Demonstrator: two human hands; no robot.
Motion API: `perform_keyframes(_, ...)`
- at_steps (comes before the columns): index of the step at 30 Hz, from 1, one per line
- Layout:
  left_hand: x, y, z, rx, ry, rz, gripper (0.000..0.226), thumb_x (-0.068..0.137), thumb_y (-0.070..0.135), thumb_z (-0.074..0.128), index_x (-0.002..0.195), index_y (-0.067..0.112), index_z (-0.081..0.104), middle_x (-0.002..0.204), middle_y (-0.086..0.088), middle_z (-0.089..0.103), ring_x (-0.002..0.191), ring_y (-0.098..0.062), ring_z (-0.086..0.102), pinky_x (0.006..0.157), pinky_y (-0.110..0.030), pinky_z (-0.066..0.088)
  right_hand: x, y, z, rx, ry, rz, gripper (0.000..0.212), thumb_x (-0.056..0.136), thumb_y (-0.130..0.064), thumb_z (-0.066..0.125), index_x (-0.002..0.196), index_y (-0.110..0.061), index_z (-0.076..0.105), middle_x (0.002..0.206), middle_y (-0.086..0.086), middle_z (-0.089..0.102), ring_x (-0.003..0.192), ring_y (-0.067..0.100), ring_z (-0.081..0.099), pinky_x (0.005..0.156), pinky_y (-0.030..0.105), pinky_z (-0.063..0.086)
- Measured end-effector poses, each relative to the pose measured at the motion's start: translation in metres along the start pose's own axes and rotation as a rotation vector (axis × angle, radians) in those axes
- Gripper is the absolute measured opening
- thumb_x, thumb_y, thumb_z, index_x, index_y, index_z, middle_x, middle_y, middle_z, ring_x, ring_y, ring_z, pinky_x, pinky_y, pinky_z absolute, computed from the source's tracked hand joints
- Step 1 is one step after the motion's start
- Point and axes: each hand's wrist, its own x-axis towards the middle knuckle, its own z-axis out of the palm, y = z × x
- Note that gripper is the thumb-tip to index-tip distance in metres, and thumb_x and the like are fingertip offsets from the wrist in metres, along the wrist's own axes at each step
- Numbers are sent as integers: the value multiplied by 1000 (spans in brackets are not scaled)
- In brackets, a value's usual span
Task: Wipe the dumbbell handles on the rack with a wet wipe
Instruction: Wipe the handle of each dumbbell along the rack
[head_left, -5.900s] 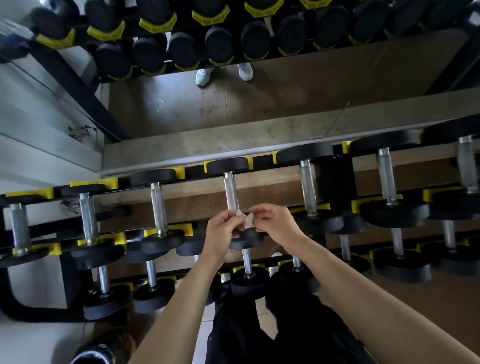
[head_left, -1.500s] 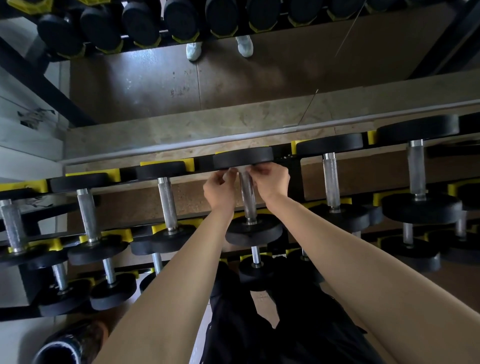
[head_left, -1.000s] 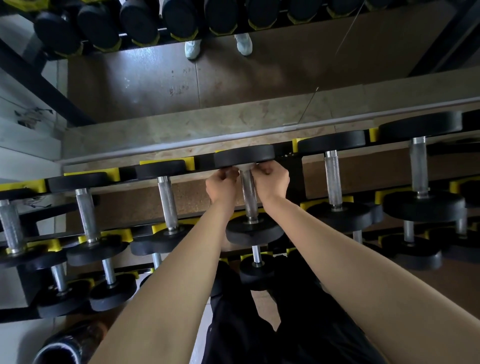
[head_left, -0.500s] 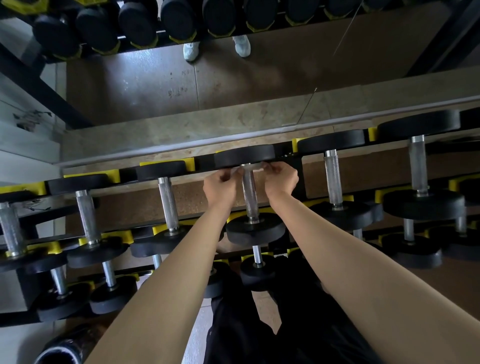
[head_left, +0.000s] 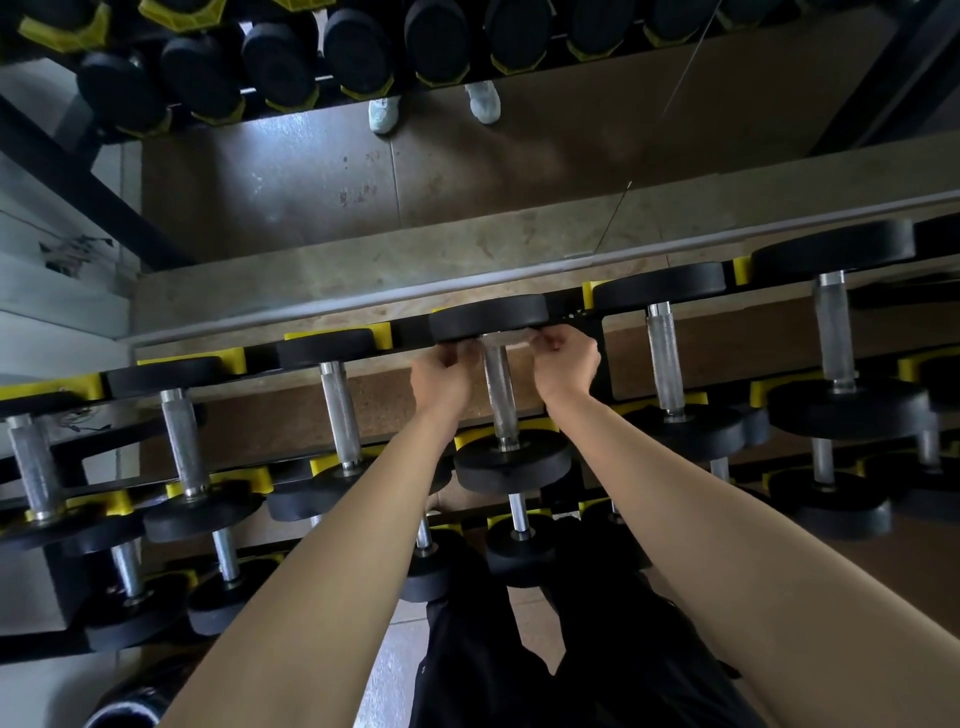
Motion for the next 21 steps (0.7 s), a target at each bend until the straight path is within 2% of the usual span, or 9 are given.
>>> perform_keyframes(2,-5,-6,-1,62,-14,40,20,99,33,65,101,17,75,95,2,75,91,-12,69,78,-28,54,0,3,-4,-18,-5,0,17,94,-14,70,110,-10,74,101,3,74,95,17,68,95,39,57)
perform_keyframes(4,-8,-15,-2,110,30,9,25,100,35,63,109,16,75,101,1,75,95,-15,69,80,-30,55,-5,5,-7,-16,-69,-35,18,93,-16,71,110,-11,74,98,-1,73,90,10,66,91,33,57)
perform_keyframes(6,-13,-21,-6,128,92,-67,27,101,36,61,111,15,75,99,3,73,89,-13,67,71,-26,51,-16,5,-9,-29,-183,-104,15,92,-19,73,106,-12,75,91,-6,71,84,4,65,83,25,55)
perform_keyframes(8,-16,-26,-12,97,122,-108,23,101,34,61,105,15,74,92,4,69,81,-10,63,63,-23,45,-24,5,-14,-44,-279,-164,11,91,-22,74,99,-15,76,86,-7,71,80,4,66,75,19,53)
perform_keyframes(11,-22,-31,-22,25,31,-88,17,97,32,67,93,17,75,85,-1,70,77,-14,61,64,-26,46,-26,13,-32,-95,-347,-202,7,91,-25,75,95,-19,75,80,-9,68,71,1,62,63,11,47)
perform_keyframes(14,-31,-38,-26,64,-144,-88,14,92,31,73,85,20,74,77,0,67,75,-17,61,67,-28,45,-18,30,-53,-208,-352,-207,11,90,-26,76,96,-17,76,84,-9,69,76,2,63,67,13,44)
perform_keyframes(16,-36,-41,-23,113,-204,-68,15,91,31,74,84,18,74,78,3,68,79,-16,63,67,-28,44,-13,39,-59,-258,-351,-198,10,90,-25,76,95,-17,77,85,-10,70,81,2,63,72,17,45)
perform_keyframes(21,-35,-44,-25,314,-51,-57,30,96,42,66,111,17,73,99,0,73,91,-18,67,72,-28,50,-22,36,-44,-362,-497,-272,13,91,-27,74,97,-16,78,90,-8,71,87,7,65,82,26,53)
